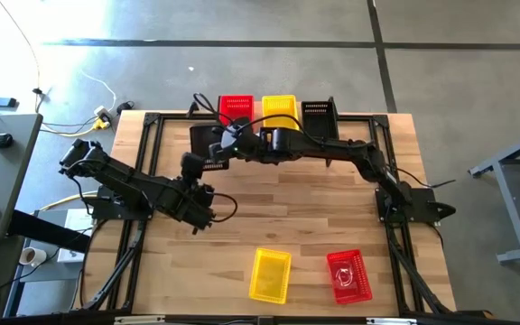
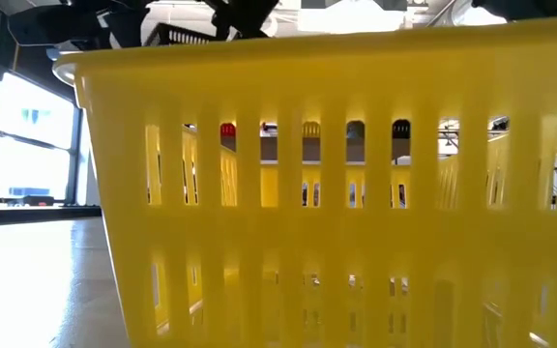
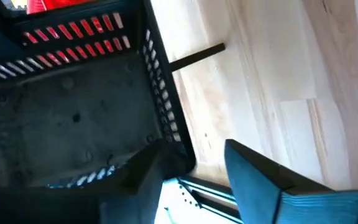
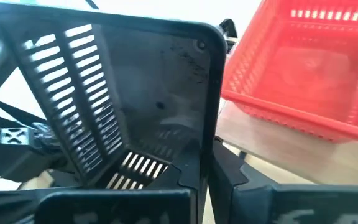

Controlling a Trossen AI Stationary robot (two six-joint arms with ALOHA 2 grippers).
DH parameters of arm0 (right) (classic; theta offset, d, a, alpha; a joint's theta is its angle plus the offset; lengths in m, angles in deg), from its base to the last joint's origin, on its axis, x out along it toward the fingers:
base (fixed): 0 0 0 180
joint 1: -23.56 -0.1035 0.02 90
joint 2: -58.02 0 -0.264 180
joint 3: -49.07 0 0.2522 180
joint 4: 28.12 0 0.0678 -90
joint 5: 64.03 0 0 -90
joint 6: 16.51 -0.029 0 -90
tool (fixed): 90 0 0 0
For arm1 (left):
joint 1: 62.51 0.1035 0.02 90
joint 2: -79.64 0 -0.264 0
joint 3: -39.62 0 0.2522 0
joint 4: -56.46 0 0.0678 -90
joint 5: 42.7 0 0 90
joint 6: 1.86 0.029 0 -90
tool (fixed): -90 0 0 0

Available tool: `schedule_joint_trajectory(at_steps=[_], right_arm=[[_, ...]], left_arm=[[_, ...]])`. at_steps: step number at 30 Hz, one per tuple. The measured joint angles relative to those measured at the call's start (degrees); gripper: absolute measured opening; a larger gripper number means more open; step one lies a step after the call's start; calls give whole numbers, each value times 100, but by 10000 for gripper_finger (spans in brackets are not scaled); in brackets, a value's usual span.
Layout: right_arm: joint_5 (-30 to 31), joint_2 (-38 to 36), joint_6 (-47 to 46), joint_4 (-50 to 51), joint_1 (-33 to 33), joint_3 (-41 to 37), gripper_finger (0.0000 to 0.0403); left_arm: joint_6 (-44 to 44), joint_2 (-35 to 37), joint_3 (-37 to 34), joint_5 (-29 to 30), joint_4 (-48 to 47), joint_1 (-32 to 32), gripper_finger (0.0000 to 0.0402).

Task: Stack baskets on shelf by color
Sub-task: Stack the black bin on top of the other black bins on the shelf

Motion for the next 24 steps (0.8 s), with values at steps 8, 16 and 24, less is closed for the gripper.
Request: schedule_joint_trajectory(at_steps=[8,16,24], right_arm=[[-21,-4,1,681,34,0,0],[3,-81,44,1176,-70,172,0],[386,-216,90,1205,-131,173,0]], left_arm=[[-564,0,0,-269,-37,0,207],[-776,2,2,-586,-111,0,209],[-726,39,123,-583,-127,0,209]])
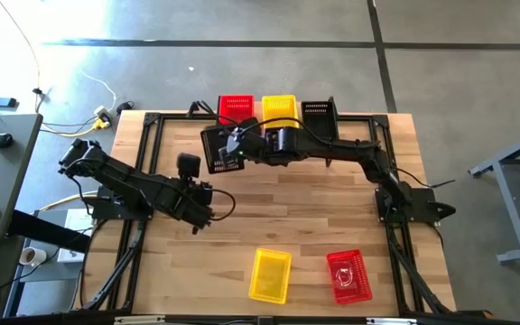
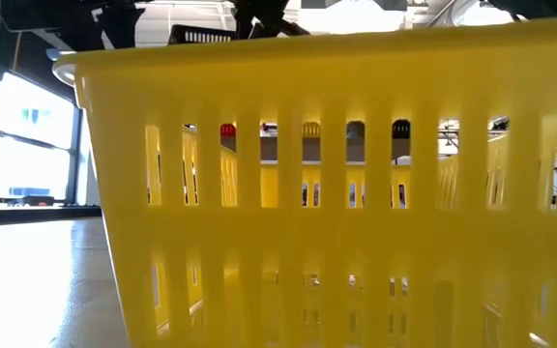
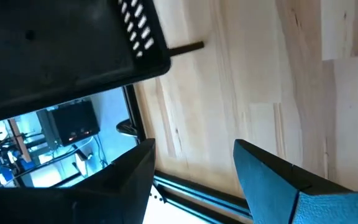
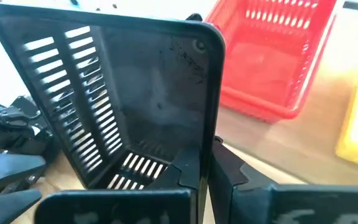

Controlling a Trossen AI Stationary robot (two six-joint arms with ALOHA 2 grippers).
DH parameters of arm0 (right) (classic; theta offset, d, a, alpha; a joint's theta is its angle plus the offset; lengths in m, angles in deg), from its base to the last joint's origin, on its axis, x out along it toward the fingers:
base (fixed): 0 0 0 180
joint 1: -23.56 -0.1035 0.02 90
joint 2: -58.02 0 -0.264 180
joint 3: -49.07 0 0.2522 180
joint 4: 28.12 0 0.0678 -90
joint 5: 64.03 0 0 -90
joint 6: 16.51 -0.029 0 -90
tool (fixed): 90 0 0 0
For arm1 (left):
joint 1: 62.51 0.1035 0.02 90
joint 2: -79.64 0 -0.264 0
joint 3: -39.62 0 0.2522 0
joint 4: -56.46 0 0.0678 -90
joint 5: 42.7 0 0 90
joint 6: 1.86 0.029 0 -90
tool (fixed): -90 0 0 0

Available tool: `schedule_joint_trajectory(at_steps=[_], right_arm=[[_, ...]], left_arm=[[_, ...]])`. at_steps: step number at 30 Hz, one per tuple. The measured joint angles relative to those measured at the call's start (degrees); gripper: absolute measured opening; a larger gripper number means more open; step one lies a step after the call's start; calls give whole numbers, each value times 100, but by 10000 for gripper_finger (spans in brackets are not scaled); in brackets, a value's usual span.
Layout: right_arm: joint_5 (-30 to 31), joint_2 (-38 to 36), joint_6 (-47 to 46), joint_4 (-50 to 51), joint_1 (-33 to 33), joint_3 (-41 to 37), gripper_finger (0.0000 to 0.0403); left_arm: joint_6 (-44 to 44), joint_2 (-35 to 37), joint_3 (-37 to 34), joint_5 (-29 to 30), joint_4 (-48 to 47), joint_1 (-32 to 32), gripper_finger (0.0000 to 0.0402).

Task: Stack baskets on shelf by color
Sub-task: Stack the black bin on top of the other black bins on the shelf

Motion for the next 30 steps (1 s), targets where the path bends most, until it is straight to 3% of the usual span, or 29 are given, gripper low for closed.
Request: schedule_joint_trajectory(at_steps=[18,30], right_arm=[[816,-761,447,504,122,0,0],[377,-1771,797,1540,845,0,0]], left_arm=[[500,-2,965,321,0,302,209],[630,-2,1021,381,1,1014,209]])
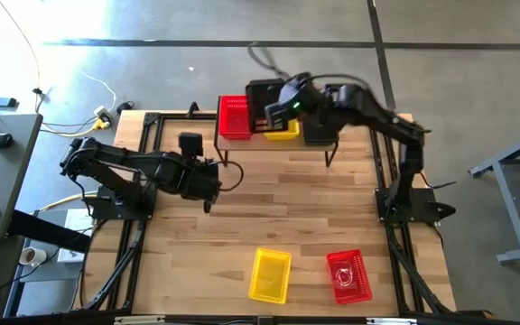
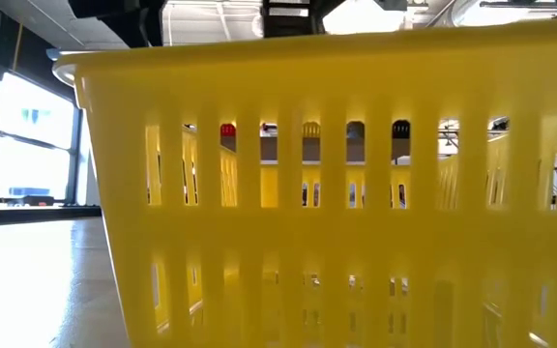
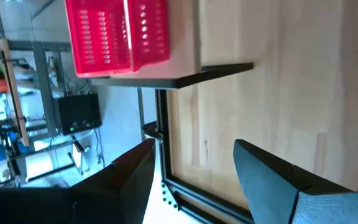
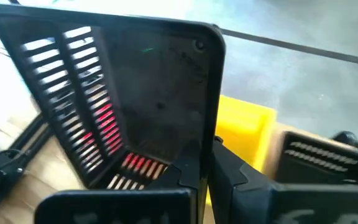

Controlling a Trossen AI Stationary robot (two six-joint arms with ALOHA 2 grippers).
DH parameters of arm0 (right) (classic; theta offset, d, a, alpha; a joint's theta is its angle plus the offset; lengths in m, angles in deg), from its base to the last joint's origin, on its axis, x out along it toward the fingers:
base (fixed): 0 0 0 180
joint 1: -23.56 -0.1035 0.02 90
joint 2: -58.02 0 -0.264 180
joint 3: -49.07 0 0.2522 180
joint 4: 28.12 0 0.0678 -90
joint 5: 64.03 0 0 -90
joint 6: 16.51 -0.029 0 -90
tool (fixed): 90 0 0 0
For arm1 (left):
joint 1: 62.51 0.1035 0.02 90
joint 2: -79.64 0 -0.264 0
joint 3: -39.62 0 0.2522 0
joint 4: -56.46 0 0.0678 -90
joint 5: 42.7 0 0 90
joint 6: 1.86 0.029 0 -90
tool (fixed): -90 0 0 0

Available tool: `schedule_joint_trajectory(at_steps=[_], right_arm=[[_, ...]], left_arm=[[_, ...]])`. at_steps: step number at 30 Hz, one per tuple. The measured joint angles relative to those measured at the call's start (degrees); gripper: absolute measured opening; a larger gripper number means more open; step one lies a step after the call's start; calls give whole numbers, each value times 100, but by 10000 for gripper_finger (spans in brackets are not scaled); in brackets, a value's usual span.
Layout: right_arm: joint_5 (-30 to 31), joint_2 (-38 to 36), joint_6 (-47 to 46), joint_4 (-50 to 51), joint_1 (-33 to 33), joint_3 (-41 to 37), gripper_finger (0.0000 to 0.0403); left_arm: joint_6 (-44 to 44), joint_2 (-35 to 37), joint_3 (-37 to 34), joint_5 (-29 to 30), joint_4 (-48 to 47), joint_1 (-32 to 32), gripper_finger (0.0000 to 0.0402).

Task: Stack baskets on shelf by color
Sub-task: Stack the black bin on top of the other black bins on the shelf

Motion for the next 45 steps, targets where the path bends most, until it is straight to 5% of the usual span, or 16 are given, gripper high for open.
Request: schedule_joint_trajectory(at_steps=[12,25,36,45], right_arm=[[-1338,-809,677,730,1706,2,0],[-3994,-770,1369,1470,3746,-142,0],[-5707,-761,1718,1478,4363,-1563,0],[-5876,-759,1856,1473,4389,-2281,0]], left_arm=[[473,0,-1,-76,235,814,209],[919,0,-4,-82,691,1436,209],[1175,0,-4,-99,804,1790,209],[1281,0,-4,-305,807,2025,209]])
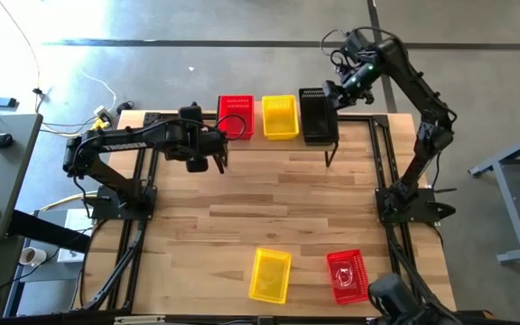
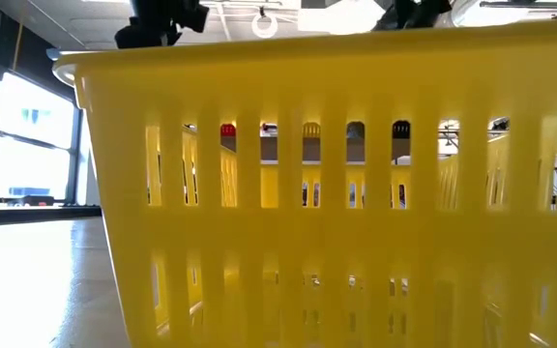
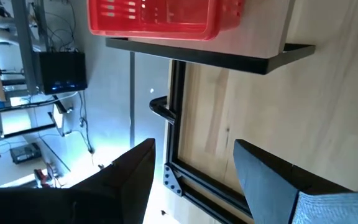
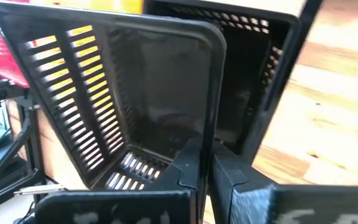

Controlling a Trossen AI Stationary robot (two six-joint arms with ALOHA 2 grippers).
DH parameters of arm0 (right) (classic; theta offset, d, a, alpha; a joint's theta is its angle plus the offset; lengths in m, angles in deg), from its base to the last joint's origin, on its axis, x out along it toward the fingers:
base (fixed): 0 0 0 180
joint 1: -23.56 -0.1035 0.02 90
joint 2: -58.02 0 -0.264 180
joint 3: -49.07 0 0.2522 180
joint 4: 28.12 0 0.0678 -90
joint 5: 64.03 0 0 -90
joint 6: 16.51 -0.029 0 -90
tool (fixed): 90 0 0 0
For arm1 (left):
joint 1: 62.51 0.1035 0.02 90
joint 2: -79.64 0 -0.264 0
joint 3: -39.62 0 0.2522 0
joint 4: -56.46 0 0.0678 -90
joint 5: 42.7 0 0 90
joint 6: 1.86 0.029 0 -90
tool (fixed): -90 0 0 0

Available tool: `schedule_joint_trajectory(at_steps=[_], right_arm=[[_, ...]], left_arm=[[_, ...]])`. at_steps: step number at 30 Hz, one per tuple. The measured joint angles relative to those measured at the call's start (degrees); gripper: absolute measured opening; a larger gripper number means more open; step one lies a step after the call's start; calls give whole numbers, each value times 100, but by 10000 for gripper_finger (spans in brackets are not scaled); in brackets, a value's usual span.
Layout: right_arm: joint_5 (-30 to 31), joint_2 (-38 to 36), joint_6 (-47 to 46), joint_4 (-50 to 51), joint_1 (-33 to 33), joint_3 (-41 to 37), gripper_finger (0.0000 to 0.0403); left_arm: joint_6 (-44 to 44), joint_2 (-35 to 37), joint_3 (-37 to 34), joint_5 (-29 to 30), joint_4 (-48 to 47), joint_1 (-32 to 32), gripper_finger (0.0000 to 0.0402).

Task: Stack baskets on shelf by color
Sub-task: Stack the black bin on top of the other black bins on the shelf

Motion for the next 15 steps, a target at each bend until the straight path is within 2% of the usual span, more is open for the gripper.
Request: schedule_joint_trajectory(at_steps=[15], right_arm=[[78,2,32,-2,223,-127,0]], left_arm=[[195,0,-1,-116,236,69,209]])
